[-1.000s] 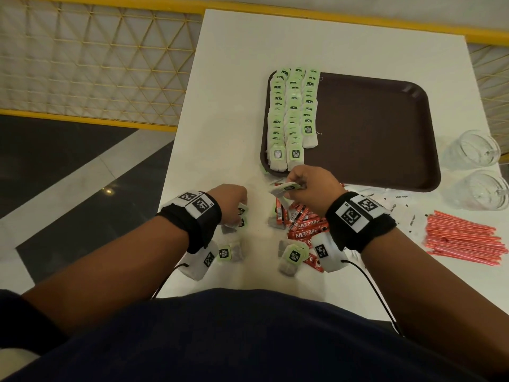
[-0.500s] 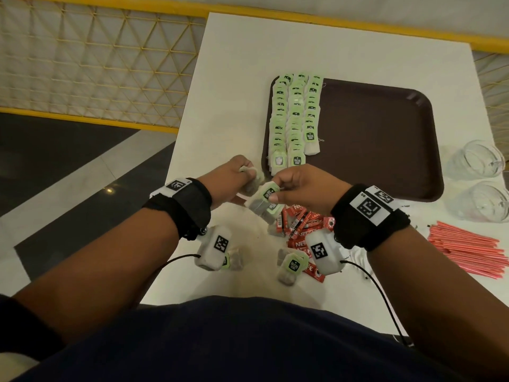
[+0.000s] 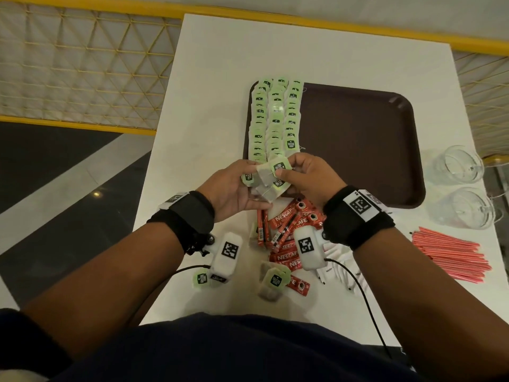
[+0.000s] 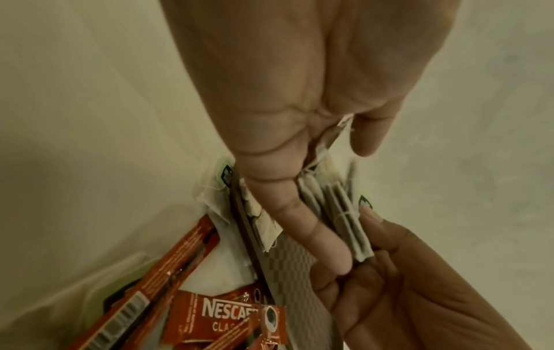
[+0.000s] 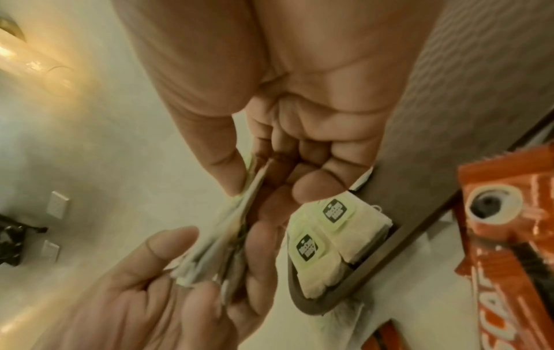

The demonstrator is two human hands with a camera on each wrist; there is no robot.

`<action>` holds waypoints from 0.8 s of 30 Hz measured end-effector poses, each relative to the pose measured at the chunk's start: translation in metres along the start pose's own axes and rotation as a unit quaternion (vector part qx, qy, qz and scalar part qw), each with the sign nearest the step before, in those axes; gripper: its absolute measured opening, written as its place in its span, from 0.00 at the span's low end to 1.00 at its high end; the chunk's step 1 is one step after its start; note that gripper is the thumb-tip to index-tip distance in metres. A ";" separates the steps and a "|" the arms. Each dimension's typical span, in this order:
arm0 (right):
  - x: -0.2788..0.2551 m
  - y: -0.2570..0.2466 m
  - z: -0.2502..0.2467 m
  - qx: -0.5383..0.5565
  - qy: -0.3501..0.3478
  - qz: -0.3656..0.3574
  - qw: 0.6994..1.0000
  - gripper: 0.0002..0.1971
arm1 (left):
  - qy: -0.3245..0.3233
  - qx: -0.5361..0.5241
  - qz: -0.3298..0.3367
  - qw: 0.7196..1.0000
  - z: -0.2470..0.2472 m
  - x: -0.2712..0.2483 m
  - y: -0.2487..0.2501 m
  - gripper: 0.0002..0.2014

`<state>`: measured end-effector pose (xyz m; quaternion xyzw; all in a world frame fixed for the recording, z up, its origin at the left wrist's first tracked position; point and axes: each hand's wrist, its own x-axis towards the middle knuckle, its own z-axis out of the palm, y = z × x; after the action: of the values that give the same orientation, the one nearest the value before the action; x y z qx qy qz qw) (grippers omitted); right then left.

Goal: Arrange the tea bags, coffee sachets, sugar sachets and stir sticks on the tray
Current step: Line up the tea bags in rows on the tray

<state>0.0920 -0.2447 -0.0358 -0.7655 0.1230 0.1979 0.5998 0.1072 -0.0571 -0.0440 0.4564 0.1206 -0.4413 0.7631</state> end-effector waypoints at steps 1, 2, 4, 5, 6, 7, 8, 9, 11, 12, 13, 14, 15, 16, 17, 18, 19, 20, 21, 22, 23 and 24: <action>0.002 0.002 -0.002 0.006 0.007 0.001 1.000 0.08 | 0.002 0.007 0.004 1.000 0.002 0.004 0.000 0.11; 0.004 0.002 -0.005 0.012 0.011 0.001 1.000 0.06 | 0.014 0.031 0.011 0.999 0.003 0.009 0.000 0.12; 0.007 0.003 -0.009 0.022 0.009 0.001 1.000 0.03 | 0.040 0.088 0.033 0.995 0.007 0.017 -0.001 0.17; 0.009 0.004 -0.012 0.019 0.008 0.000 1.000 0.04 | 0.046 0.108 0.042 0.992 0.009 0.021 -0.002 0.18; 0.011 0.005 -0.015 0.011 0.009 -0.004 1.000 0.04 | 0.050 0.124 0.047 0.990 0.010 0.025 -0.003 0.19; 0.013 0.007 -0.019 0.002 0.014 -0.008 1.000 0.04 | 0.054 0.136 0.049 0.988 0.011 0.028 -0.003 0.19; 0.015 0.008 -0.023 -0.001 0.023 -0.011 1.000 0.04 | 0.060 0.146 0.048 0.986 0.013 0.030 -0.003 0.20; 0.018 0.009 -0.028 0.004 0.036 -0.011 0.999 0.04 | 0.066 0.153 0.045 0.985 0.013 0.033 -0.003 0.21; 0.025 0.012 -0.038 0.032 0.062 -0.007 0.998 0.04 | 0.082 0.159 0.045 0.983 0.013 0.037 -0.002 0.22; 0.029 0.013 -0.044 0.034 0.072 -0.007 0.997 0.04 | 0.089 0.159 0.049 0.982 0.013 0.038 -0.001 0.21; 0.033 0.014 -0.049 0.019 0.078 -0.009 0.997 0.04 | 0.096 0.158 0.053 0.981 0.012 0.039 0.000 0.21; 0.037 0.016 -0.053 -0.013 0.082 -0.012 0.997 0.05 | 0.103 0.156 0.058 0.981 0.012 0.039 0.002 0.20; 0.041 0.018 -0.057 -0.054 0.082 -0.016 0.995 0.05 | 0.110 0.150 0.064 0.980 0.010 0.040 0.003 0.20; 0.046 0.021 -0.060 -0.101 0.079 -0.020 0.992 0.05 | 0.118 0.144 0.069 0.980 0.009 0.040 0.004 0.20; 0.050 0.024 -0.061 -0.148 0.071 -0.025 0.986 0.05 | 0.129 0.141 0.073 0.979 0.007 0.041 0.005 0.20; 0.055 0.027 -0.062 -0.189 0.058 -0.029 0.980 0.06 | 0.140 0.141 0.074 0.977 0.005 0.041 0.005 0.21; 0.061 0.030 -0.061 -0.219 0.046 -0.031 0.974 0.08 | 0.148 0.142 0.073 0.976 0.003 0.041 0.005 0.21; 0.066 0.031 -0.059 -0.242 0.038 -0.031 0.969 0.09 | 0.152 0.142 0.072 0.975 0.002 0.041 0.005 0.22; 0.071 0.032 -0.057 -0.264 0.035 -0.030 0.964 0.09 | 0.153 0.141 0.071 0.975 0.001 0.040 0.005 0.23; 0.075 0.031 -0.055 -0.283 0.039 -0.027 0.958 0.10 | 0.154 0.141 0.071 0.975 0.001 0.039 0.004 0.23; 0.079 0.031 -0.053 -0.296 0.048 -0.024 0.954 0.10 | 0.155 0.141 0.073 0.975 0.002 0.038 0.004 0.24; 0.083 0.030 -0.052 -0.301 0.061 -0.021 0.952 0.10 | 0.155 0.142 0.076 0.975 0.002 0.037 0.004 0.24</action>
<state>0.1612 -0.2980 -0.0893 -0.9234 0.0780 0.1658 0.3373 0.1310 -0.0788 -0.0620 0.6311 0.1383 -0.3183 0.6937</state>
